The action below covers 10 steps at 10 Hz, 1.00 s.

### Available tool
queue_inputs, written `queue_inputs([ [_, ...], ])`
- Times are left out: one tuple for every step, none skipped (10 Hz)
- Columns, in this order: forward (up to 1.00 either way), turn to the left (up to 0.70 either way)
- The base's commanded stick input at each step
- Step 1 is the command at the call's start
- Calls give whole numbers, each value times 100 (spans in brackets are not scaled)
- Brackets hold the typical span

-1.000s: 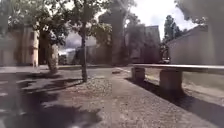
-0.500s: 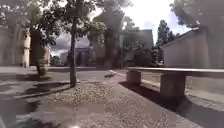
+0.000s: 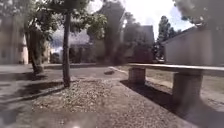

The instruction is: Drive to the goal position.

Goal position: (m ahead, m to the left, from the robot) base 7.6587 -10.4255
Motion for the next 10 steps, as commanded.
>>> queue_inputs([
  [85, 0],
  [85, 0],
  [85, 0],
  [85, 0],
  [85, 0],
  [85, 0],
  [85, 0],
  [85, 0],
  [85, 0],
  [85, 0],
])
